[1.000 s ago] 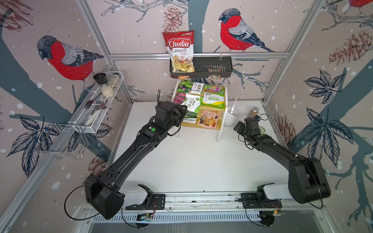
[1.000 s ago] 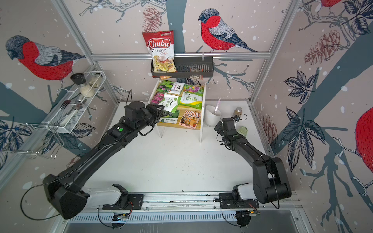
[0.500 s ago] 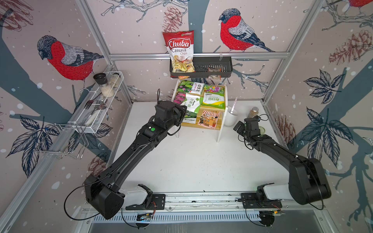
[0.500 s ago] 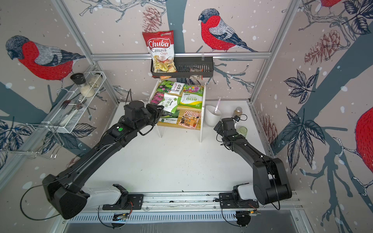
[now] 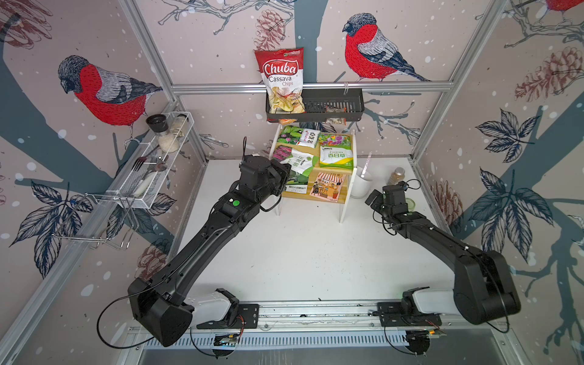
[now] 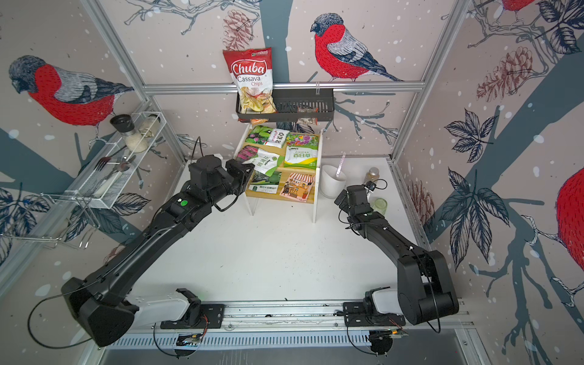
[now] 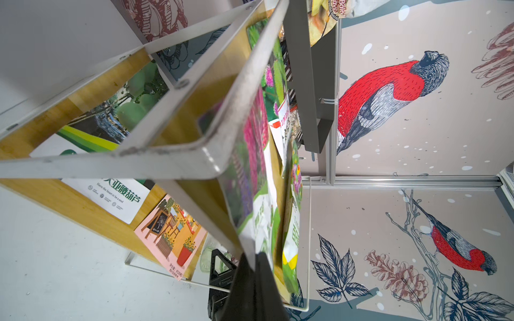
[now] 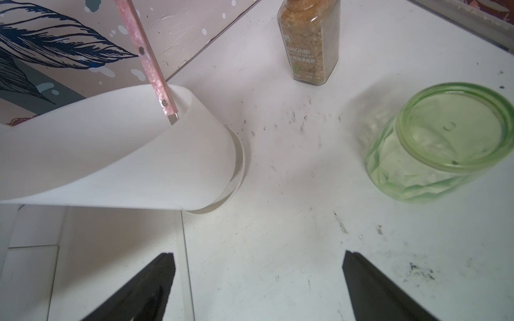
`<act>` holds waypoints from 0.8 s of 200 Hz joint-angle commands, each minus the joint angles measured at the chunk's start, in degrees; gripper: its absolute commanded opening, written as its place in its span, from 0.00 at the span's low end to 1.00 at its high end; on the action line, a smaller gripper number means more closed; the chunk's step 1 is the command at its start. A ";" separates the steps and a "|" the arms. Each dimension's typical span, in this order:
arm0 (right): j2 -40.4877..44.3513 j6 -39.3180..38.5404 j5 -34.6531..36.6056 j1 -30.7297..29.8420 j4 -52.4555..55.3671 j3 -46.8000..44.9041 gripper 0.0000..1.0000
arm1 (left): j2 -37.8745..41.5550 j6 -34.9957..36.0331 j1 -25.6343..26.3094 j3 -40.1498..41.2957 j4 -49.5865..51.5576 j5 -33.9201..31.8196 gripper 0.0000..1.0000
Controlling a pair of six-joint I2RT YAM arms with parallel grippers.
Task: Take the seed bag off the shelf
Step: Pick up the seed packet from the shelf.
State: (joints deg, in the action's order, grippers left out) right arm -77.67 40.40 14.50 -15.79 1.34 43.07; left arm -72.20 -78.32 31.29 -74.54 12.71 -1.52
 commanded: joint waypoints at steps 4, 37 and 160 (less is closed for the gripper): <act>0.33 0.36 0.17 -0.54 0.13 0.32 1.00 | 0.56 2.79 -0.07 -2.30 -1.33 -0.24 0.00; 0.51 0.47 0.66 -1.52 0.66 1.03 1.00 | 3.08 3.77 -0.04 -4.90 -1.46 -3.65 0.00; -1.02 0.52 1.52 -4.32 1.20 1.78 1.00 | 17.84 1.67 -6.99 5.60 -0.15 -13.47 0.00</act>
State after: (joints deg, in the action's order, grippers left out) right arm -78.48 40.64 15.03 -19.64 1.85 44.69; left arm -57.67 -77.95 25.61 -69.89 12.67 -11.35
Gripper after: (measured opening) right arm 0.998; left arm 0.067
